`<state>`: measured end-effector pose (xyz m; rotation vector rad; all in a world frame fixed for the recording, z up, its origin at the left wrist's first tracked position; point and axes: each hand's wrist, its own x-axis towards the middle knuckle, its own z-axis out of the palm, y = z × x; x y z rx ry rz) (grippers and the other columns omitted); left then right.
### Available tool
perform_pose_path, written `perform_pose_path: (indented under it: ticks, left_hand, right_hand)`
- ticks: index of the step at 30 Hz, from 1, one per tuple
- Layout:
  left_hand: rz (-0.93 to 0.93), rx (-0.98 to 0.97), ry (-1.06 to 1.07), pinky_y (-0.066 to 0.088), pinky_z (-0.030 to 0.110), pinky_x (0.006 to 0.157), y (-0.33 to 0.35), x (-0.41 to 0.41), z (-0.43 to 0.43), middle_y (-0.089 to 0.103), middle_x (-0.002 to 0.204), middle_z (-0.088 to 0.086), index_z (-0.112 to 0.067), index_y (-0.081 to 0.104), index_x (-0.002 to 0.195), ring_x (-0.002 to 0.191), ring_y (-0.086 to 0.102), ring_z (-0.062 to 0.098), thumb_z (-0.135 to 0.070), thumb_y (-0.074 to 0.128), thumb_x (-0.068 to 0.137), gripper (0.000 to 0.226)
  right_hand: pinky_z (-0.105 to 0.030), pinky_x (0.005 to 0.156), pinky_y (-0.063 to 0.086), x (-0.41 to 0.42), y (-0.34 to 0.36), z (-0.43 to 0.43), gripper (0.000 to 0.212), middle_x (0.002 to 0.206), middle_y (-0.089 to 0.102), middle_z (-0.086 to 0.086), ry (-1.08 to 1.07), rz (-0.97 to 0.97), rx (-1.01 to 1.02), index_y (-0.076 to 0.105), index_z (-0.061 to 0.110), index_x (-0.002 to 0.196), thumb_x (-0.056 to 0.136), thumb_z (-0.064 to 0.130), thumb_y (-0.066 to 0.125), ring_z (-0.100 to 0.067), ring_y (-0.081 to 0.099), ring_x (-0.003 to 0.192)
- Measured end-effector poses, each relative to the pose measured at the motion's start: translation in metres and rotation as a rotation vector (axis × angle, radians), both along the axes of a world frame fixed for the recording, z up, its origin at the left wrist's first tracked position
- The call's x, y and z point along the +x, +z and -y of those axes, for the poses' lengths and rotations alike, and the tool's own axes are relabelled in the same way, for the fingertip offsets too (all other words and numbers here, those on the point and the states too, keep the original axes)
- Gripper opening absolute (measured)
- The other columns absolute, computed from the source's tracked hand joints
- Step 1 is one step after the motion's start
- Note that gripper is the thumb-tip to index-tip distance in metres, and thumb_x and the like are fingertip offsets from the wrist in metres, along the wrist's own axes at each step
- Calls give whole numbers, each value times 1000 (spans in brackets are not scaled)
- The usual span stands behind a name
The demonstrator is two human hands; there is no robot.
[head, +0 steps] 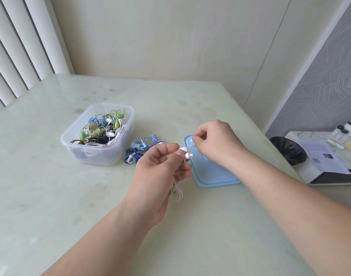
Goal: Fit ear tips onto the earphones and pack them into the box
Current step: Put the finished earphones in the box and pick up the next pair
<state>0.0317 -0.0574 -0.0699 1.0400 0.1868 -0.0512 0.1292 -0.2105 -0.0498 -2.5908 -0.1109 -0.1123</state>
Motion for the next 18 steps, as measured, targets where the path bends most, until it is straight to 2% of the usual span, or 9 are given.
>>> perform_pose_path:
  ticks: [6,10,14,16,18]
  left_hand:
    - [5,-28,12,59,28,66,1,1,0,74,87,9,-4,63,112,68,67,20,-4,67,97,15]
    - [1,-26,22,59,29,68,2,1,0,75,91,11,-3,62,116,69,69,20,-6,67,98,20]
    - [-4,-55,38,59,28,68,3,2,0,75,94,13,-2,60,120,71,70,21,-6,67,98,23]
    - [-5,-61,37,60,30,71,3,1,-1,76,93,12,-1,60,120,72,71,22,-6,68,98,24]
    - [-7,-61,26,62,32,75,3,1,0,77,93,12,-1,59,121,73,73,22,-6,69,97,26]
  right_hand:
    - [-39,75,61,12,-11,1,13,80,69,6,-11,-48,-93,70,23,77,89,26,68,-20,68,75]
    - [-40,80,61,13,-12,1,5,87,70,6,10,-50,-91,73,23,87,89,25,70,-21,70,82]
    - [-41,75,61,8,-11,-2,17,84,71,4,49,-41,-162,72,23,80,87,16,59,-26,70,80]
    - [-35,72,60,0,-6,-1,14,81,71,7,33,-13,-76,73,23,81,88,18,62,-20,70,78]
    - [-25,60,53,-17,3,2,9,76,73,5,-5,-8,184,75,21,82,88,17,70,-14,71,69]
